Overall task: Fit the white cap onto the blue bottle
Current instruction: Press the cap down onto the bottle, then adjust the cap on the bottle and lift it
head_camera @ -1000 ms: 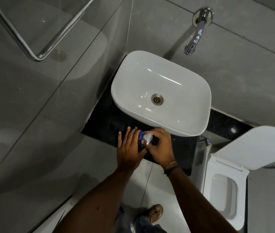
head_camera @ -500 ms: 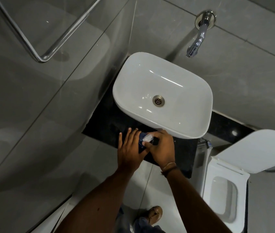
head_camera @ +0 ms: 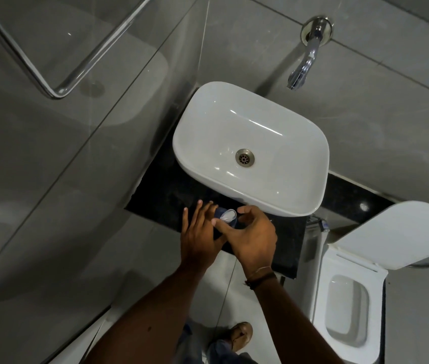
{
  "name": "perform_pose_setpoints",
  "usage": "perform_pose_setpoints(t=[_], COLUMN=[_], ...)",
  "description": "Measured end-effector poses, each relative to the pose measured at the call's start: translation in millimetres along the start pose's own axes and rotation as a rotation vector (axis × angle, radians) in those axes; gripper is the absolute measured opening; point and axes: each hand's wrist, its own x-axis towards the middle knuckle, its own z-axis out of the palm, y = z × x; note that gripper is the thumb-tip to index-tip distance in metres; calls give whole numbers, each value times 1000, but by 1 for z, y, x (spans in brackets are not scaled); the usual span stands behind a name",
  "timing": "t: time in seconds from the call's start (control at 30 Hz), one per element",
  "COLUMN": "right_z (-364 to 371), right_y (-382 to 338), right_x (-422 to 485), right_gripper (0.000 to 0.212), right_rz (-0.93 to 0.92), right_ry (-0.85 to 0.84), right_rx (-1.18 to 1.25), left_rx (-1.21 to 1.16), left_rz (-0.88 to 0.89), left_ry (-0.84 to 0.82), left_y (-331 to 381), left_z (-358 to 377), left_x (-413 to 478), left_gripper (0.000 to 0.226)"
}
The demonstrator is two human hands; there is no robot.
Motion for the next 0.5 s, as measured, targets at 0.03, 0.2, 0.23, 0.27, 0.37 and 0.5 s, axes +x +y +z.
perform_pose_setpoints(t=[0.03, 0.2, 0.23, 0.27, 0.37, 0.5], right_z=[-1, -3, -5, -6, -11, -20], right_y=[-2, -5, -3, -1, 8, 14], right_x=[0, 1, 2, 3, 7, 12], right_gripper=[47, 44, 43, 42, 37, 47], right_rz=[4, -30, -45, -60, -114, -176], right_ry=[-5, -26, -39, -56, -120, -188], right_rx=[-1, -3, -1, 5, 28, 46], left_rx=[5, 4, 8, 9, -11, -24], left_rz=[7, -4, -3, 0, 5, 3], left_ry=[-8, -28, -26, -19, 22, 15], left_y=[-1, 2, 2, 2, 3, 3], left_z=[0, -4, -4, -4, -3, -3], left_x=[0, 1, 1, 1, 0, 0], left_gripper=[80, 83, 81, 78, 66, 66])
